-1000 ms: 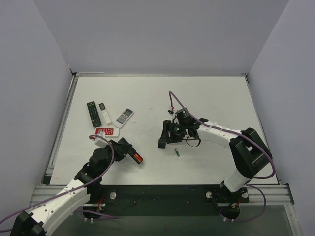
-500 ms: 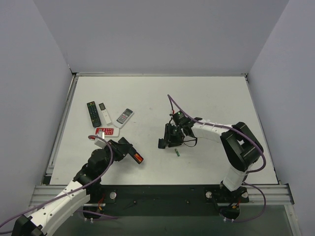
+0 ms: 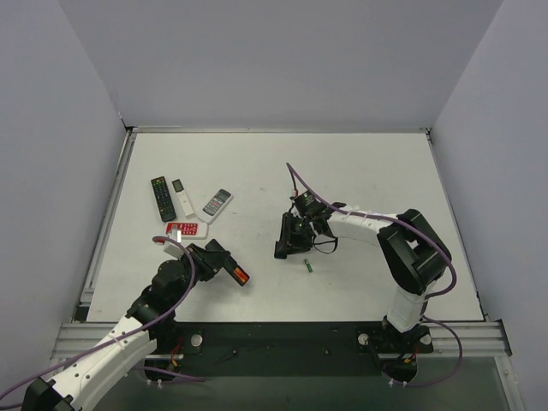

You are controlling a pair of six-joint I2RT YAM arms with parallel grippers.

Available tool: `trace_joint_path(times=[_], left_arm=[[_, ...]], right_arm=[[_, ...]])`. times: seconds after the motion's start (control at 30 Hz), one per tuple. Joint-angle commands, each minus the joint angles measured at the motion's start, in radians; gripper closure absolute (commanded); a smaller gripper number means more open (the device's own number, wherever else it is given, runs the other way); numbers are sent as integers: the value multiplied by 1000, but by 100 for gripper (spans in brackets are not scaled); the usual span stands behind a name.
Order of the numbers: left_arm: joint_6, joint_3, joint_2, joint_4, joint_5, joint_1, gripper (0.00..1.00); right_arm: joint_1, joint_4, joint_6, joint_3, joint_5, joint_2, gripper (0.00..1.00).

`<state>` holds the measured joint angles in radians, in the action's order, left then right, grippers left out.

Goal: Load the batteries into the remote control
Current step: Adjust the battery cover at the center of the board.

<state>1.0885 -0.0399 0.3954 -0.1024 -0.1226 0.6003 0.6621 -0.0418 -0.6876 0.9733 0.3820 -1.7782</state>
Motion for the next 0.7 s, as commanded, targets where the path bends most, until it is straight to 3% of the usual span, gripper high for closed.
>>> trace_joint_path(times=[0.0,0.07,0.17,0.47,0.67], left_arm=[[7,28,-10,-22,12,-5,100],[8,26,-10,-22,12,-5,100],[7,25,-10,-22,12,-5,100],[7,26,-33,-5,15,-5,100],[8,26,-50,12,12,-5,100]], right_arm=[[14,-84,-10,11,-54,-26,56],[27,-124,-4,30,-93,-35,47],[42,-167,14,65,-153,-55,47],[73,-208,40,103,-213,-127,63],[83,-213,48,131,-215,-158,63]])
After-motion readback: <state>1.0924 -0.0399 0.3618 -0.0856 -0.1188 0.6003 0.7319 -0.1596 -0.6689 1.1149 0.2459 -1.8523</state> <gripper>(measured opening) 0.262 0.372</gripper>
